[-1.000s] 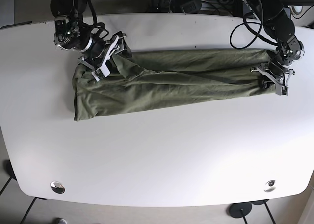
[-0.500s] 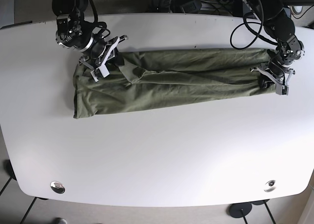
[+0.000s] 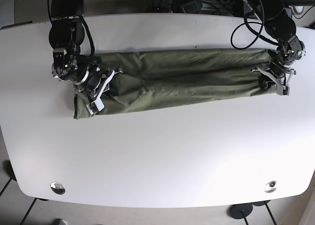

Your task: Fold the T-shirt properly

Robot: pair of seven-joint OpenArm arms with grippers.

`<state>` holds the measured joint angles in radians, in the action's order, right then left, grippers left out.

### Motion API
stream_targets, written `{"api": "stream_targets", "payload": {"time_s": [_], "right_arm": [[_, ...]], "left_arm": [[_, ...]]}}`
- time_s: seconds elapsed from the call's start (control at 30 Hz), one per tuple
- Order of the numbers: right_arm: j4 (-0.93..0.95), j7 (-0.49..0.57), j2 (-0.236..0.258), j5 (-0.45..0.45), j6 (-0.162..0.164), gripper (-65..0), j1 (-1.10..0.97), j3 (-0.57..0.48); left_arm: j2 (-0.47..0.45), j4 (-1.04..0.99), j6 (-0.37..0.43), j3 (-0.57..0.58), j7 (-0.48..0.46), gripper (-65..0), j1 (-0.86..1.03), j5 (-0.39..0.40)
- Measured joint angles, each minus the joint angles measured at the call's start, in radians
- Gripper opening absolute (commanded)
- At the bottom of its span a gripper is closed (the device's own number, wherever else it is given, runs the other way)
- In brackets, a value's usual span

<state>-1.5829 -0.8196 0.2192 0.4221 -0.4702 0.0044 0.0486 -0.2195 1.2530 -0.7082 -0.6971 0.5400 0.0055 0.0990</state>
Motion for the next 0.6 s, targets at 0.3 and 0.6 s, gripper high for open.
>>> {"api": "stream_targets", "payload": {"time_s": [0.3,0.6], "right_arm": [[0.077,-0.01,0.102,0.0,0.001,-19.3,0.095,-0.003],[-0.372,-0.117,0.1,0.011,-0.001,-26.0,-0.089,0.003]], "left_arm": [[0.0,-0.002,0.0,0.002,-0.003,-60.1,0.0,0.0],[0.0,-0.002,0.0,0.004,-0.003,-60.1,0.0,0.0]]}}
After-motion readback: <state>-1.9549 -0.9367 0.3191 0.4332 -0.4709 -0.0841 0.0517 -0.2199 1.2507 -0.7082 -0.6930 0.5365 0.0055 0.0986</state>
